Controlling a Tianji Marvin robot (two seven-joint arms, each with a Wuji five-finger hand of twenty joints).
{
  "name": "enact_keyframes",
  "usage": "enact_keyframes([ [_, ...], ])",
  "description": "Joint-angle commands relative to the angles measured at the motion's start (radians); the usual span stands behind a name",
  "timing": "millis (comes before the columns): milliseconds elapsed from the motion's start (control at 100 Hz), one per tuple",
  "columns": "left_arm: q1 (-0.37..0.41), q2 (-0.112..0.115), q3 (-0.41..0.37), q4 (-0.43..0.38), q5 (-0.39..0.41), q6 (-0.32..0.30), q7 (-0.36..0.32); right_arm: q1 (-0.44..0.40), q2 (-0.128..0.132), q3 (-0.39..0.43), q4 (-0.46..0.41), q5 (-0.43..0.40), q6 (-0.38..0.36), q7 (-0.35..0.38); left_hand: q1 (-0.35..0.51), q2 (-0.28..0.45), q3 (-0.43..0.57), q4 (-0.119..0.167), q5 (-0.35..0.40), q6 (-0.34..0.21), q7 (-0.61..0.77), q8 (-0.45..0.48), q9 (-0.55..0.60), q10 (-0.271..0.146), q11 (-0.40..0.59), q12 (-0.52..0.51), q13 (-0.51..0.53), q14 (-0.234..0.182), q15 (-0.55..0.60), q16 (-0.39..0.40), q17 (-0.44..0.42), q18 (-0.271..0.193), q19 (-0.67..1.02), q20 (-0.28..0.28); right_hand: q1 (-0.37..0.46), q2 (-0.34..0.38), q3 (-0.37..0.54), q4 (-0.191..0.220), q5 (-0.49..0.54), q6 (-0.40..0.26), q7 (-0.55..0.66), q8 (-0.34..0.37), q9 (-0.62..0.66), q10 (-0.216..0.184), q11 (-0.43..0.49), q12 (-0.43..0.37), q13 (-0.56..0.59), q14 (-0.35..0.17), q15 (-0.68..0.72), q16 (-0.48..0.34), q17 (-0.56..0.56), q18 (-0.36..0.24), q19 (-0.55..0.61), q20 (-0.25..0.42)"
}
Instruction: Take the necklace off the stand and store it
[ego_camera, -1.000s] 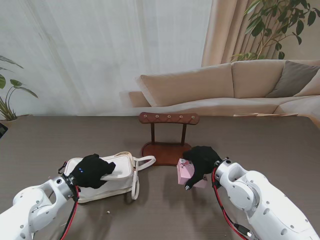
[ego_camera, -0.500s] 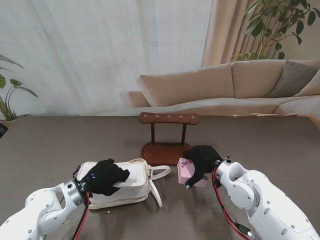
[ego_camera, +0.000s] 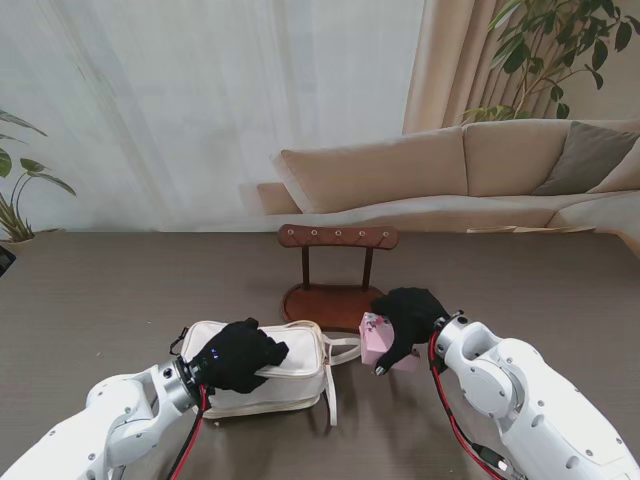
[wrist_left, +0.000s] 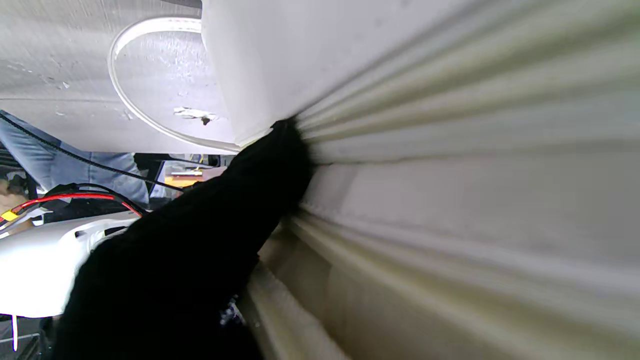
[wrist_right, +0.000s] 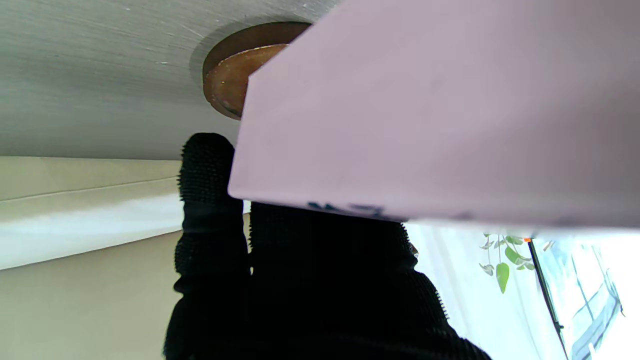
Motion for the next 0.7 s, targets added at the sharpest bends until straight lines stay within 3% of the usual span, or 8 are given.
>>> enact_keyframes([
  [0, -0.017, -0.018, 0.014, 0.004, -0.011, 0.005, -0.008, 0.000, 0.000, 0.004, -0.006, -0.006, -0.005, 0.013, 0.091, 0.051, 0.112, 0.085, 0.034, -0.115, 0.081, 0.032, 0.043, -0.033, 0.005, 0.010, 0.014, 0.033, -0.008, 0.020, -0.012, 0.001, -0.018, 0.013, 0.429, 0.079, 0.446, 0.047, 0.132, -0.294, 0.468, 0.070, 0.121, -0.128, 0.093, 0.083, 0.082, -0.013, 0.070, 0.036, -0.211, 0.001, 0.037, -0.011],
  [190, -0.054, -0.021, 0.067, 0.031, -0.028, 0.015, -0.001, -0.001, 0.001, 0.015, -0.003, -0.009, -0.010, 0.014, 0.088, 0.053, 0.111, 0.083, 0.033, -0.116, 0.079, 0.032, 0.043, -0.032, 0.003, 0.008, 0.010, 0.030, -0.004, 0.030, -0.015, -0.004, -0.017, 0.016, 0.430, 0.079, 0.447, 0.047, 0.132, -0.294, 0.468, 0.070, 0.121, -0.128, 0.092, 0.083, 0.082, -0.013, 0.069, 0.036, -0.211, 0.001, 0.038, -0.011],
  [440, -0.056, -0.026, 0.079, 0.020, -0.045, 0.026, -0.016, 0.000, 0.001, 0.019, 0.000, -0.011, -0.010, 0.009, 0.081, 0.067, 0.097, 0.075, 0.032, -0.112, 0.068, 0.028, 0.042, -0.031, -0.009, -0.005, 0.013, 0.038, -0.015, 0.017, -0.013, 0.004, -0.008, 0.020, 0.430, 0.078, 0.446, 0.047, 0.132, -0.294, 0.468, 0.070, 0.120, -0.129, 0.092, 0.083, 0.083, -0.013, 0.070, 0.036, -0.211, 0.002, 0.038, -0.011],
  [590, -0.036, -0.025, 0.051, -0.021, -0.047, 0.036, -0.064, 0.001, 0.000, 0.018, 0.001, -0.010, -0.011, 0.006, 0.054, 0.081, 0.072, 0.047, 0.032, -0.102, 0.035, 0.031, 0.040, -0.018, -0.013, -0.009, 0.018, 0.050, 0.007, 0.009, -0.022, 0.029, 0.045, 0.037, 0.430, 0.078, 0.447, 0.047, 0.132, -0.293, 0.468, 0.070, 0.120, -0.128, 0.092, 0.083, 0.083, -0.015, 0.069, 0.036, -0.211, 0.002, 0.038, -0.011],
  [630, -0.025, -0.027, 0.036, -0.039, -0.055, 0.037, -0.090, 0.001, 0.000, 0.017, 0.001, -0.009, -0.011, 0.005, 0.032, 0.087, 0.061, 0.030, 0.036, -0.098, -0.017, 0.063, 0.033, -0.016, -0.008, -0.003, 0.016, 0.050, 0.014, 0.006, -0.032, 0.034, 0.057, 0.034, 0.429, 0.079, 0.446, 0.047, 0.132, -0.293, 0.468, 0.070, 0.120, -0.127, 0.092, 0.083, 0.082, -0.014, 0.069, 0.036, -0.211, 0.002, 0.038, -0.011],
  [690, -0.012, -0.029, 0.016, -0.064, -0.068, 0.037, -0.120, 0.001, 0.000, 0.017, 0.001, -0.009, -0.012, 0.005, 0.008, 0.096, 0.026, 0.030, 0.036, -0.092, -0.069, 0.092, 0.016, -0.013, 0.018, -0.006, 0.016, 0.050, 0.016, 0.003, -0.045, 0.040, 0.071, 0.036, 0.429, 0.080, 0.446, 0.047, 0.132, -0.293, 0.468, 0.070, 0.120, -0.128, 0.092, 0.083, 0.083, -0.014, 0.069, 0.036, -0.211, 0.002, 0.038, -0.011],
])
